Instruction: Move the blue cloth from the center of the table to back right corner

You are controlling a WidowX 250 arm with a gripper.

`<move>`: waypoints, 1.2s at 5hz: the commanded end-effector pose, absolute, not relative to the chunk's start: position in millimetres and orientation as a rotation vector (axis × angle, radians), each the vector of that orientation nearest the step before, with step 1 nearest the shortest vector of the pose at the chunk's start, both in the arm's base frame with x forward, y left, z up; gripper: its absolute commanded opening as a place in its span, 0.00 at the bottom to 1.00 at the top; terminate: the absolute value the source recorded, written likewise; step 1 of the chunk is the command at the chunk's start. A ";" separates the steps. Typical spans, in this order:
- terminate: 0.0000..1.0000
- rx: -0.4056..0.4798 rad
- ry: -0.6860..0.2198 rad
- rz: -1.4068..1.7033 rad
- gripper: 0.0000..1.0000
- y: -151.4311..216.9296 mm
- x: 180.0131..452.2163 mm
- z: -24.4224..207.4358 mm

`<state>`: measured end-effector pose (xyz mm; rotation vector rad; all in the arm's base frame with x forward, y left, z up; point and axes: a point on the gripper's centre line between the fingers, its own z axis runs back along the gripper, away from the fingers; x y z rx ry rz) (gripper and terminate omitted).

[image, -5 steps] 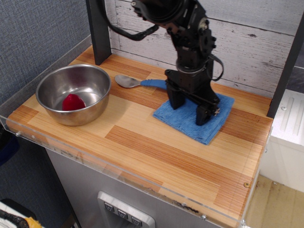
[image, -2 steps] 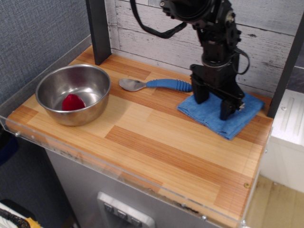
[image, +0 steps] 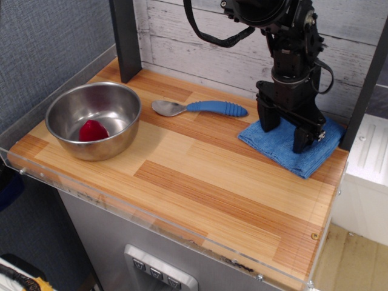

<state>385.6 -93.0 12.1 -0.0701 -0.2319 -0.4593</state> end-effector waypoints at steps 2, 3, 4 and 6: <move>0.00 -0.085 -0.257 -0.432 1.00 -96.8 385.4 56.4; 0.00 -0.062 -0.295 -0.403 1.00 -91.6 385.2 80.5; 0.00 -0.051 -0.336 -0.384 1.00 -87.7 382.0 103.3; 0.00 -0.049 -0.370 -0.380 1.00 -85.4 377.2 121.3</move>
